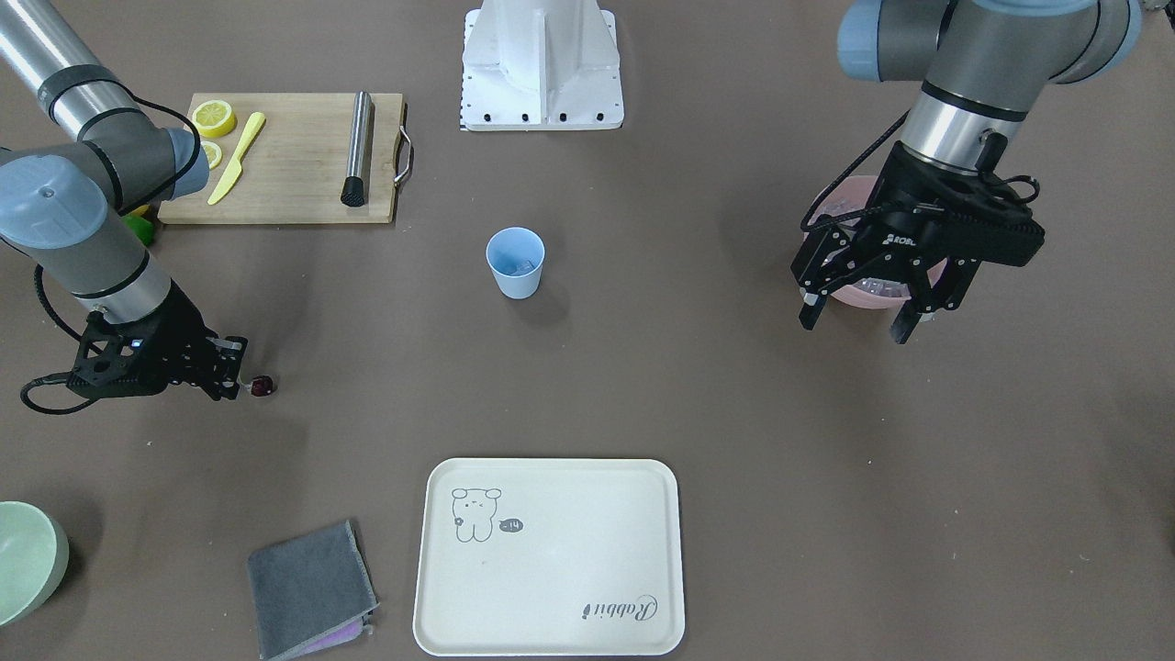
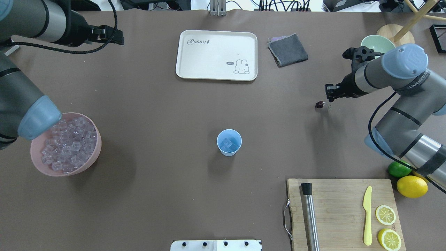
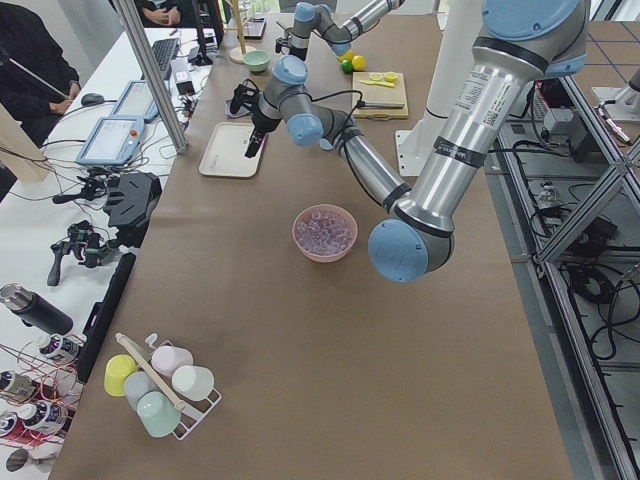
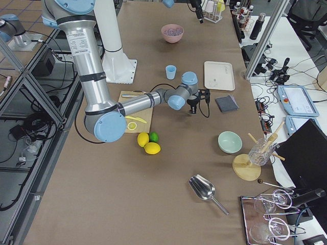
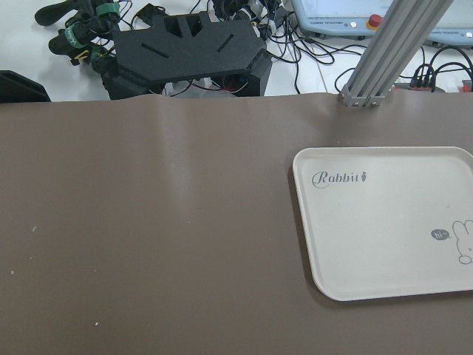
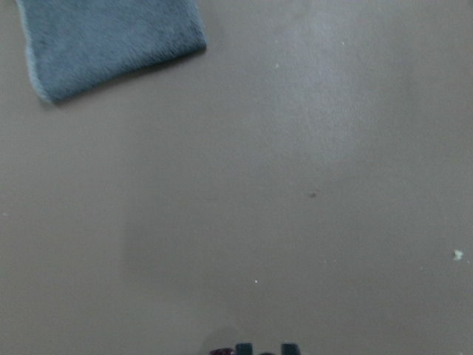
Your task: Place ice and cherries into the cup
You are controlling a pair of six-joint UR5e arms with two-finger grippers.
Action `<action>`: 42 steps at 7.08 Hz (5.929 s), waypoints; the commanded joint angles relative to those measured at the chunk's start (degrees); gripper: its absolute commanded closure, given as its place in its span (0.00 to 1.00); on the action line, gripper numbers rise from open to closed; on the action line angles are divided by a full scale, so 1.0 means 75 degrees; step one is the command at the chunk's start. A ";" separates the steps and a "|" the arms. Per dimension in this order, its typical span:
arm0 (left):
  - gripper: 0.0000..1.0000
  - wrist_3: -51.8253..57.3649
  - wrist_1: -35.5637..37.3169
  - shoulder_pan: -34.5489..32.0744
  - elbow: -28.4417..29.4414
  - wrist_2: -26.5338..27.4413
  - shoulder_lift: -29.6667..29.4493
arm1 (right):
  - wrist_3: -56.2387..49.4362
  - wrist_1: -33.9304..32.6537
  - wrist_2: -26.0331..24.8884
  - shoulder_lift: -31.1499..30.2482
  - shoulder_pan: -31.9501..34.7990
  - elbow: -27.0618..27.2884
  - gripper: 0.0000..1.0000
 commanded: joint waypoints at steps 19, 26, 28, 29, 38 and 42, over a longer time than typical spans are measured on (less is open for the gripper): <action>0.02 0.0399 -0.0005 -0.0584 0.0297 -0.0716 0.0223 | 0.2633 -0.0011 -0.2285 0.1254 -0.3200 0.1920 0.81; 0.02 0.0388 0.0007 -0.0746 0.0402 -0.0715 0.0211 | 0.2633 -0.0325 -0.1906 0.1300 -0.2935 0.2049 0.00; 0.02 0.0399 -0.0575 -0.0935 0.0403 -0.0739 0.0421 | 0.2423 -0.1155 0.0012 0.1300 -0.1497 0.2142 0.00; 0.02 0.0388 -0.0614 -0.0947 0.0356 -0.0692 0.0491 | 0.1958 -0.1519 0.0800 0.1277 -0.0782 0.2154 0.00; 0.02 0.1618 0.0007 -0.2597 0.0240 -0.1040 0.0899 | -0.2312 -0.3503 0.2354 -0.0585 0.2247 0.2318 0.00; 0.02 0.4379 0.0042 -0.3185 0.0098 -0.2224 0.3262 | -0.4688 -0.3701 0.2262 -0.2188 0.3171 0.2143 0.02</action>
